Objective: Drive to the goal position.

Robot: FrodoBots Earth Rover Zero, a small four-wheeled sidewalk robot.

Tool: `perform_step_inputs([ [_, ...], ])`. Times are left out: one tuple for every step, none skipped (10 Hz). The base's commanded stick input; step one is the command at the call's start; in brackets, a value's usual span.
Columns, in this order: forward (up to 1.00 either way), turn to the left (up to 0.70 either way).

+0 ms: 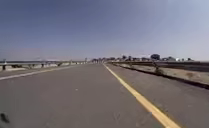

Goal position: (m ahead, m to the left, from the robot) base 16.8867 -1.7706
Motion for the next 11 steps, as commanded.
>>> perform_step_inputs([
  [1.00,0.00],
  [1.00,0.00],
  [1.00,0.00],
  [1.00,0.00],
  [1.00,0.00],
  [1.00,0.00],
  [1.00,0.00],
  [1.00,0.00],
  [1.00,0.00],
  [1.00,0.00],
  [1.00,0.00],
])
